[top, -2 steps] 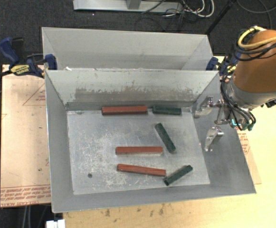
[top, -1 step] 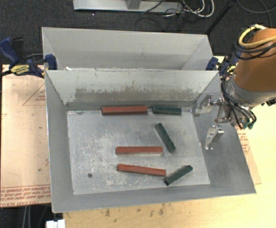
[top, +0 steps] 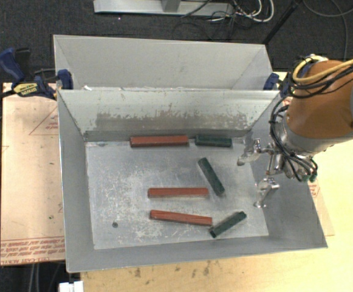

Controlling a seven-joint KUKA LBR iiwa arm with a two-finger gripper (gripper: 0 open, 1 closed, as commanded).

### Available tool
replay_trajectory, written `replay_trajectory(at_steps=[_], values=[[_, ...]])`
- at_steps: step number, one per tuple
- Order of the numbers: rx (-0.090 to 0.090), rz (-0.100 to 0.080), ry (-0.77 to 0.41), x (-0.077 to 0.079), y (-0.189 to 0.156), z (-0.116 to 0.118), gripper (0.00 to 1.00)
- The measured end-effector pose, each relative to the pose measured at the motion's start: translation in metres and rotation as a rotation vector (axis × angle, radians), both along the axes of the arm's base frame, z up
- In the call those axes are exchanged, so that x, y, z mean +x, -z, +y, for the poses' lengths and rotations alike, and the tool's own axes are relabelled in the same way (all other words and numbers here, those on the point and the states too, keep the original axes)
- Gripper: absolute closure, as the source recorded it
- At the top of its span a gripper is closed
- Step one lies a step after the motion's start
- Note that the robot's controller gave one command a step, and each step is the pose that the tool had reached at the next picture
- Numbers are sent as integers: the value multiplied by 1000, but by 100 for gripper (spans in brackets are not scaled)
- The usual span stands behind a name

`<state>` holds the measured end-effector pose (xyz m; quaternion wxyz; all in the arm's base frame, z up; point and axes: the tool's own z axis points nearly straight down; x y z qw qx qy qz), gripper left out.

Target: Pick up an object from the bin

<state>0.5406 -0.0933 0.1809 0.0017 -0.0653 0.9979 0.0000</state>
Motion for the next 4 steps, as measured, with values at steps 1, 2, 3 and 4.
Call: replay_trajectory(at_steps=[1, 2, 3, 4], values=[[0, 1, 6, 32, 16, 62, 0], [2, 2, -137, 0, 25, 67, 0], [0, 2, -291, 9, 62, 87, 0], [-3, 6, -79, 49, 103, 117, 100]])
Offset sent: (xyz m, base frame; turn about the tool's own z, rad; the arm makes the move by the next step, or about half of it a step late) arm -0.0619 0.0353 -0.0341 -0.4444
